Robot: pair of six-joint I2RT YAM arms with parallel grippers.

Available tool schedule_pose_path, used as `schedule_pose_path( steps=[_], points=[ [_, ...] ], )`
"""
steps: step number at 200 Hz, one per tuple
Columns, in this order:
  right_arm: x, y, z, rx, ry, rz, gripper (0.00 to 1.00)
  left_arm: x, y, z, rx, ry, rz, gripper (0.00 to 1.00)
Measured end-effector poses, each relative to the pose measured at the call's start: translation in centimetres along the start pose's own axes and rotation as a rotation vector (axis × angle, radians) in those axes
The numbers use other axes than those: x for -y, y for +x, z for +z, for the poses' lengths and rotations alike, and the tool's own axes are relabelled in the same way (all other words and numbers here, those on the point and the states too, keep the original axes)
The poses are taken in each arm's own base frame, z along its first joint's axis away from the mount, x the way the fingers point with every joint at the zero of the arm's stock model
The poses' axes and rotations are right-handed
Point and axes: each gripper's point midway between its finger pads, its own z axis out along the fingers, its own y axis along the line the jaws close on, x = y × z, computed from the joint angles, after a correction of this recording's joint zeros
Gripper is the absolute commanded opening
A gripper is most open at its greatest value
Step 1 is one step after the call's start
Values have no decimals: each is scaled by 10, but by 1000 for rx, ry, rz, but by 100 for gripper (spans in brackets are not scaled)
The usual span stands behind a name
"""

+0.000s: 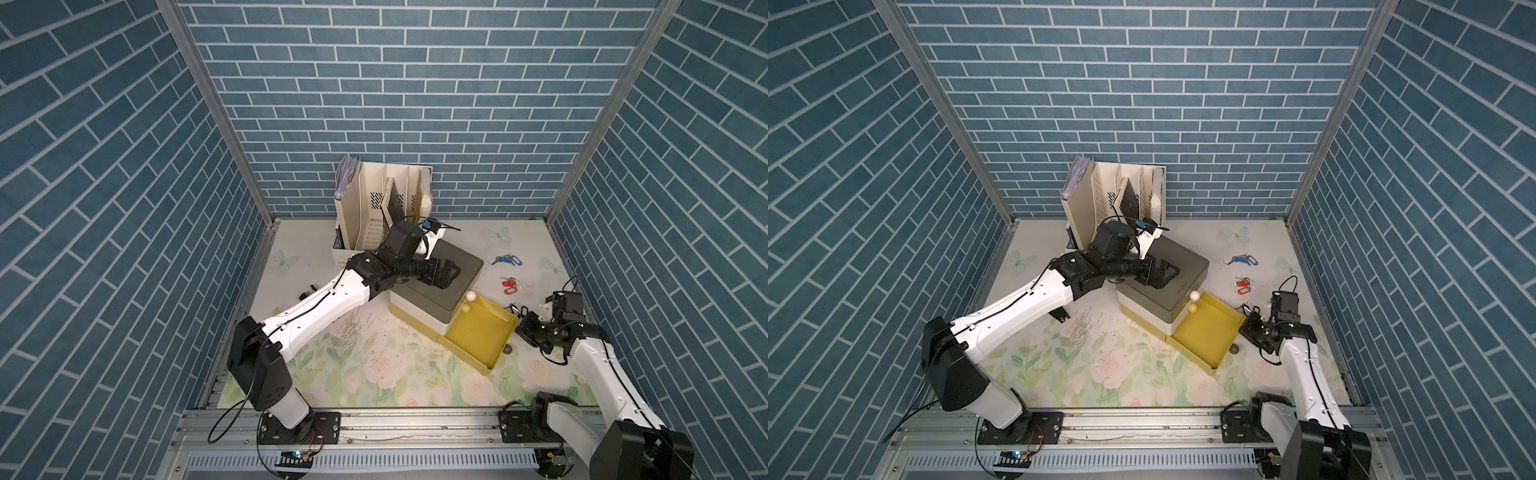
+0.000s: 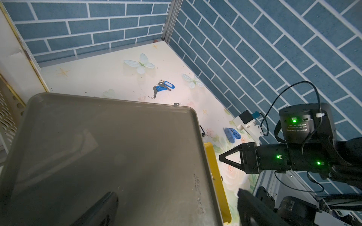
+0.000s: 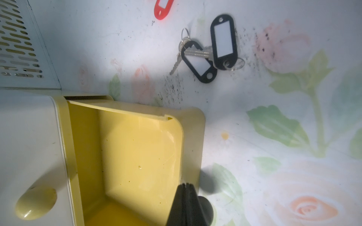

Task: Take the keys out of the drawer
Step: Close the drawer in the storage box.

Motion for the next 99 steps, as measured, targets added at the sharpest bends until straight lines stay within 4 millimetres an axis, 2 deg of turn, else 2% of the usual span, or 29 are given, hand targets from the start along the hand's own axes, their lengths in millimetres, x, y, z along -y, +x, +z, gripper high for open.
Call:
schedule_pose_path(
  steps=[52, 99],
  points=[
    [7, 15, 20, -64, -21, 19, 0, -4, 8, 4, -22, -9, -6, 100],
    [-5, 16, 27, -67, -106, 13, 0, -8, 15, 6, -39, -16, -12, 100]
  ],
)
